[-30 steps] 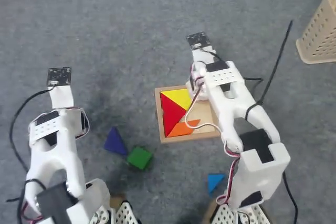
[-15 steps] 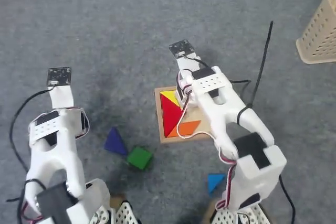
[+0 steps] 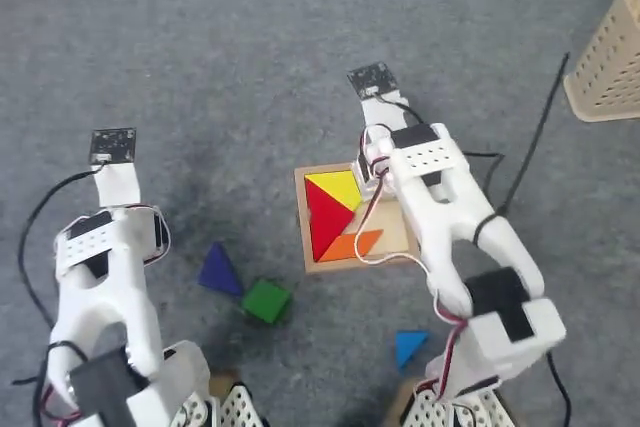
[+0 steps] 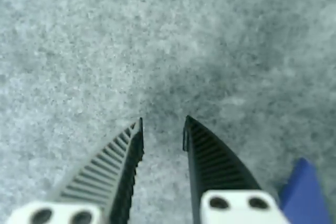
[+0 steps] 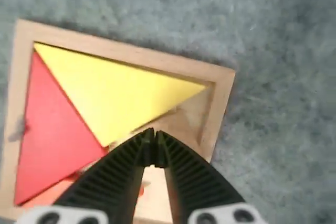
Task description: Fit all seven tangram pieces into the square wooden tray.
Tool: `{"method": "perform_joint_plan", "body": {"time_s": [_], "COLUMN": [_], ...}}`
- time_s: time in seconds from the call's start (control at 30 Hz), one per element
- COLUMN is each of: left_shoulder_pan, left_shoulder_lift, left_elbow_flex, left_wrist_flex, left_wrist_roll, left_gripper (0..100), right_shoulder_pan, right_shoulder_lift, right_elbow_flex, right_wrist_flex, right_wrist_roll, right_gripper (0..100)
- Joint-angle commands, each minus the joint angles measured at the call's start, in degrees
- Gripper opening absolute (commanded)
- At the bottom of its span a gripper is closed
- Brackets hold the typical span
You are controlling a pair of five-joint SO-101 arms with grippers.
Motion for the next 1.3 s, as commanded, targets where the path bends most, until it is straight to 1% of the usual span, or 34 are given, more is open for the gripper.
{"method": "perform_joint_plan", "body": {"time_s": [0.0, 0.2, 0.33, 0.67, 0.77, 0.93, 1.1, 1.27], "left_shoulder_pan": [0.4, 0.4, 0.4, 0.4, 0.4, 0.4, 0.4, 0.4], "left_shoulder_lift": [-2.1, -2.1, -2.1, -2.1, -2.1, -2.1, -2.1, -2.1], "left_elbow_flex": [-0.2, -0.2, -0.2, -0.2, -0.2, -0.2, -0.2, -0.2], "left_wrist_flex": [-1.1, -1.1, -1.1, -1.1, -1.1, -1.1, -1.1, -1.1], "left_wrist_roll": [-0.5, -0.5, -0.5, -0.5, -0.5, -0.5, -0.5, -0.5], "left_gripper": [12, 12, 12, 12, 12, 12, 12, 12], "right_shoulder_pan": [1.0, -0.6, -3.6, -8.4, -9.9, -8.4, -6.3, -7.6], "right_shoulder_lift": [1.1, 3.2, 3.2, 2.4, -0.1, -5.9, -6.5, -6.9], "right_elbow_flex": [-0.8, -0.7, 0.0, 0.4, 0.9, 1.1, 1.1, 1.1], "right_wrist_flex": [-2.6, -2.2, -0.9, 2.7, 3.2, 4.4, 4.4, 4.4], "right_wrist_roll": [1.1, 1.2, 1.2, 0.7, 0.6, -0.4, -0.4, -0.3], "right_gripper": [0.9, 0.9, 0.9, 0.8, 0.7, 0.9, 0.9, 0.9]}}
